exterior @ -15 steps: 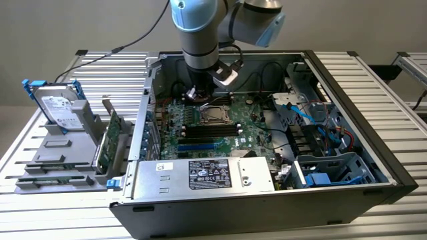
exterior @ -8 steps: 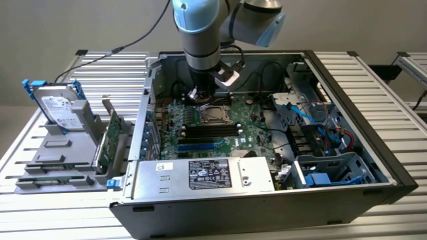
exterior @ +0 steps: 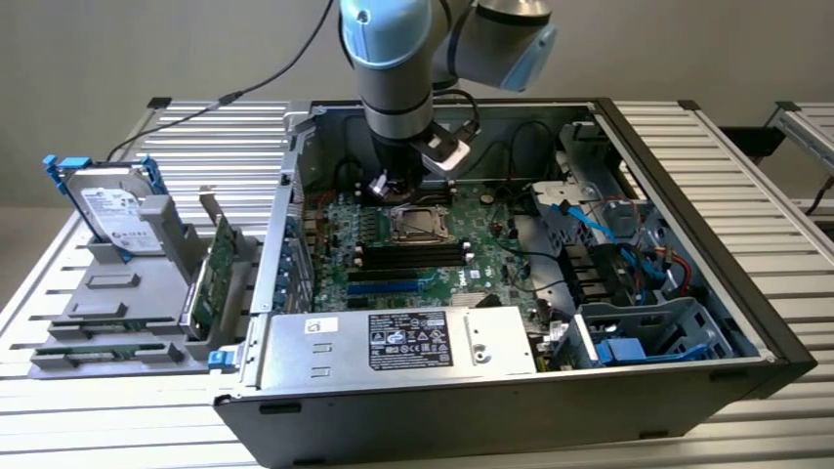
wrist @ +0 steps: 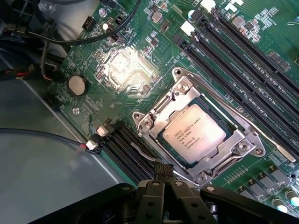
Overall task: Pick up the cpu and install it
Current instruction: 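Install the first cpu locking lever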
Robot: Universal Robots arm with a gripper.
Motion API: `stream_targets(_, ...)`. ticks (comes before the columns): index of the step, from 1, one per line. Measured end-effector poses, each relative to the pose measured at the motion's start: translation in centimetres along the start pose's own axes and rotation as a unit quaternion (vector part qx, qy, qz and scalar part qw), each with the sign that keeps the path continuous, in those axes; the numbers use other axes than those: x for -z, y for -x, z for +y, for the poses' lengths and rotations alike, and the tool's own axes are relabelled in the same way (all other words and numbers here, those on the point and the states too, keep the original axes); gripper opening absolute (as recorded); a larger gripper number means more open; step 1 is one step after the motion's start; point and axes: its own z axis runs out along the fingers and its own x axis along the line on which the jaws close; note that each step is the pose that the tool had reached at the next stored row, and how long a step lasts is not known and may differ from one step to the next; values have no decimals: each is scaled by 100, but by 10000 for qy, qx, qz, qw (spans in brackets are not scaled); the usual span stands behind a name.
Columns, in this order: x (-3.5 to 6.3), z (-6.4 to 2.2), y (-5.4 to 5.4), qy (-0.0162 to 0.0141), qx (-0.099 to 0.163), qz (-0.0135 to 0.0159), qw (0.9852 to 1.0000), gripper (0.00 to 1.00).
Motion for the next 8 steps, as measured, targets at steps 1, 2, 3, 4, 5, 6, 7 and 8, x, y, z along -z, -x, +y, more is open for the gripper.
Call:
stream_targets(1,-4,2,-1,0,0,0,10000,11)
stream_targets(2,-7,4,-1,0,0,0,10000,11)
stream_targets(3,-11,6,-2,0,0,-1,10000,11)
stream_targets(4,-15,9,-2,0,0,0,10000,11)
stream_targets(5,-19,11,-3,0,0,0,10000,11)
stream_targets(6,-24,14,-4,0,0,0,10000,11)
stream_targets(7,-29,16,-4,0,0,0,10000,11)
stream_targets(8,-34,18,-4,0,0,0,10000,11)
